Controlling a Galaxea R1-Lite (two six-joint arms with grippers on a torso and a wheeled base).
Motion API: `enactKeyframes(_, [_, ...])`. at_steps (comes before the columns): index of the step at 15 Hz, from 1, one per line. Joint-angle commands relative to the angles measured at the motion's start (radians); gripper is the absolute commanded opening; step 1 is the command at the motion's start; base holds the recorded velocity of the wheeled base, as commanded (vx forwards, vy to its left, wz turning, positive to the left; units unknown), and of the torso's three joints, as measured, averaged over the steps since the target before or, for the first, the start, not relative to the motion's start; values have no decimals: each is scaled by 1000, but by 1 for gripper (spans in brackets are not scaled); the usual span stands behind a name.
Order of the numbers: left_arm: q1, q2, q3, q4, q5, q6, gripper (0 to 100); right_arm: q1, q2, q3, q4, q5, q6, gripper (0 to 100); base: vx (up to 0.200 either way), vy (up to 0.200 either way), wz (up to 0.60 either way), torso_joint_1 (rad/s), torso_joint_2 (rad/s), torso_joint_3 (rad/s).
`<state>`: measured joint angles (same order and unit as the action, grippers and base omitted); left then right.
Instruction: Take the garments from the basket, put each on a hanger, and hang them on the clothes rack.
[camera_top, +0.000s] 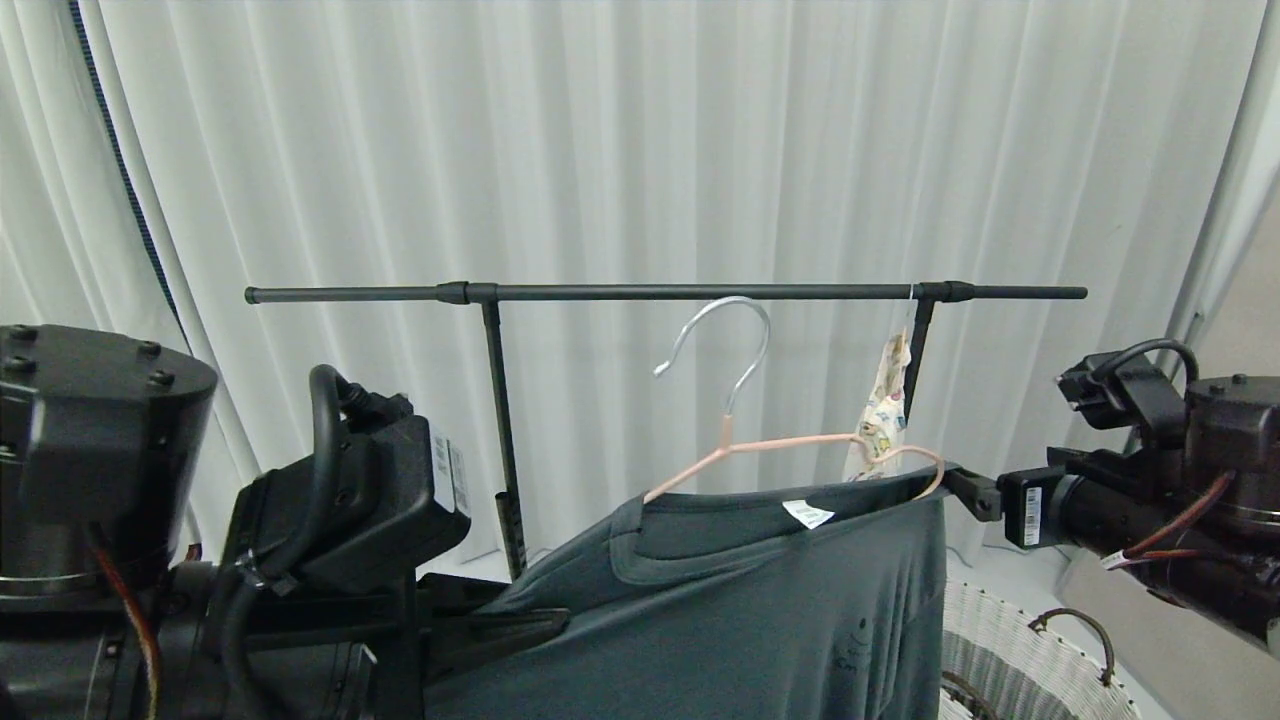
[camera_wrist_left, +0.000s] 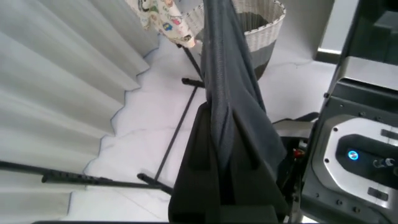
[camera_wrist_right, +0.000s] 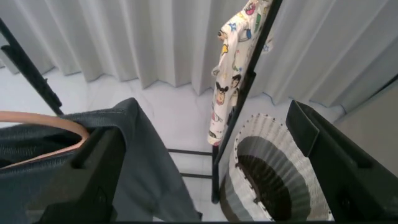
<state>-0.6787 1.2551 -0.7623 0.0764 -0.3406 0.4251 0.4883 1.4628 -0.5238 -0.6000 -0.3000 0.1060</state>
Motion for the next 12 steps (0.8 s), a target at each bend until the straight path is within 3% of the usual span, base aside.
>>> enactKeyframes(1, [-15,-29,8,2,3,3,0,-8,-10,-1,-1,1,1,100,0,0,0,0,0,0])
enactKeyframes(5, [1,24,38,2,126,11,0,-11,-78,-24,8,64,-25,100,0,0,0,0,0,0])
enactKeyframes(7, [1,81,29,0,143,11,0,3,-113,-54,54,68,-58,100,0,0,0,0,0,0])
enactKeyframes(10, [-2,139,21,0,276,6,0,93,-194,-105,212,96,-65,100,0,0,0,0,0,0])
enactKeyframes(12, [-2,142,15,-24,275,0,0,153,-223,-99,255,102,-66,100,0,0,0,0,0,0])
